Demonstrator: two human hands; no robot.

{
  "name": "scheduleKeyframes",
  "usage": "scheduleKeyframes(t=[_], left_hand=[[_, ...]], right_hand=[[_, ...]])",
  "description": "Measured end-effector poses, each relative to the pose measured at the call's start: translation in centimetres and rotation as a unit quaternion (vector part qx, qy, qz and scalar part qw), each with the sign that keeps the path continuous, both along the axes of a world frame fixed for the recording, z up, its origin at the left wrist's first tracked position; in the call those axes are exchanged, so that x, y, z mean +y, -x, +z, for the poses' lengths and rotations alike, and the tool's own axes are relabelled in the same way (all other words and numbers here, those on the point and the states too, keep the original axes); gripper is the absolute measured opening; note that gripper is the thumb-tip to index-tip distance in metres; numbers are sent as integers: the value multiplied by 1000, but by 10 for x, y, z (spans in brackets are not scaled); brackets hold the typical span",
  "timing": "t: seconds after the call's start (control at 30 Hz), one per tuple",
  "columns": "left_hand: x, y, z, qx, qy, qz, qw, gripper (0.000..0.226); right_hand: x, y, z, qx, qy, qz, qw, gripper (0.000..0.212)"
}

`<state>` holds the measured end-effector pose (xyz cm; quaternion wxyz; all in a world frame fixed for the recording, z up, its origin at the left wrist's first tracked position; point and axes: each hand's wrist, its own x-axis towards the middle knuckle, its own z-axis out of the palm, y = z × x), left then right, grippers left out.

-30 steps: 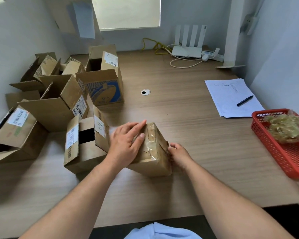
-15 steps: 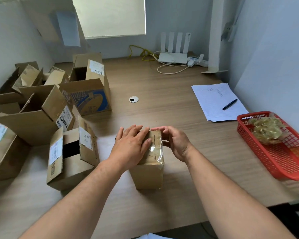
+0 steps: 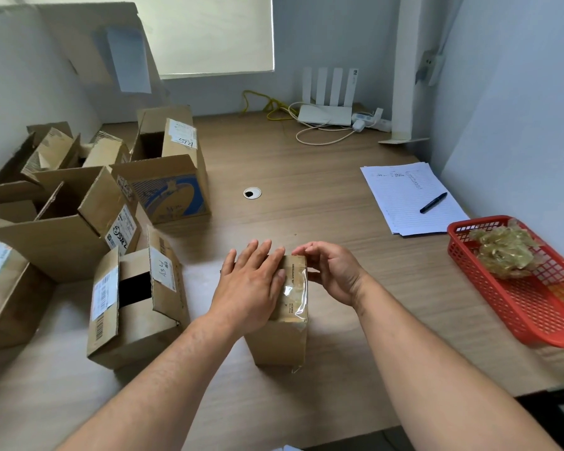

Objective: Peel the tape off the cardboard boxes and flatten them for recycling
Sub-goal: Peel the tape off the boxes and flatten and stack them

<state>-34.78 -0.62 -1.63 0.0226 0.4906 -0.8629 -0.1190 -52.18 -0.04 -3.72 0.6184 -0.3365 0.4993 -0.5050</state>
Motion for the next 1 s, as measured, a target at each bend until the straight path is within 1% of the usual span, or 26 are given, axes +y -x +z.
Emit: scheduleKeyframes(t=[0.17, 0.27, 0.47, 0.67, 0.8, 0.83, 0.9, 0.93, 1.0], left_hand=[[0, -3, 0, 3, -4, -7, 1000, 51], [0, -3, 0, 2, -1, -11, 1000, 51], [2, -5, 0, 0, 4, -14, 1000, 52], [1, -2, 0, 10, 1, 12, 1000, 51], [2, 2, -1, 6, 6, 21, 1000, 51], [2, 3, -1, 5, 7, 22, 1000, 51], [1, 3, -1, 4, 10, 23, 1000, 51], [1, 4, -1, 4, 12, 25, 1000, 51], [0, 4, -2, 6, 14, 30, 999, 51]], right_hand=[[-2, 5, 3, 12, -14, 43, 999, 19], [-2, 7, 6, 14, -24, 73, 997, 20], [-4, 6, 10, 28, -26, 92, 995, 22], [1, 7, 7, -32, -3, 17, 999, 25], [5, 6, 2, -43, 4, -37, 998, 17], [6, 6, 1, -31, 9, -44, 998, 19], [7, 7, 2, 29, 23, -50, 998, 28], [8, 6, 3, 70, 32, -52, 996, 27], [10, 3, 6, 140, 51, -67, 987, 18]])
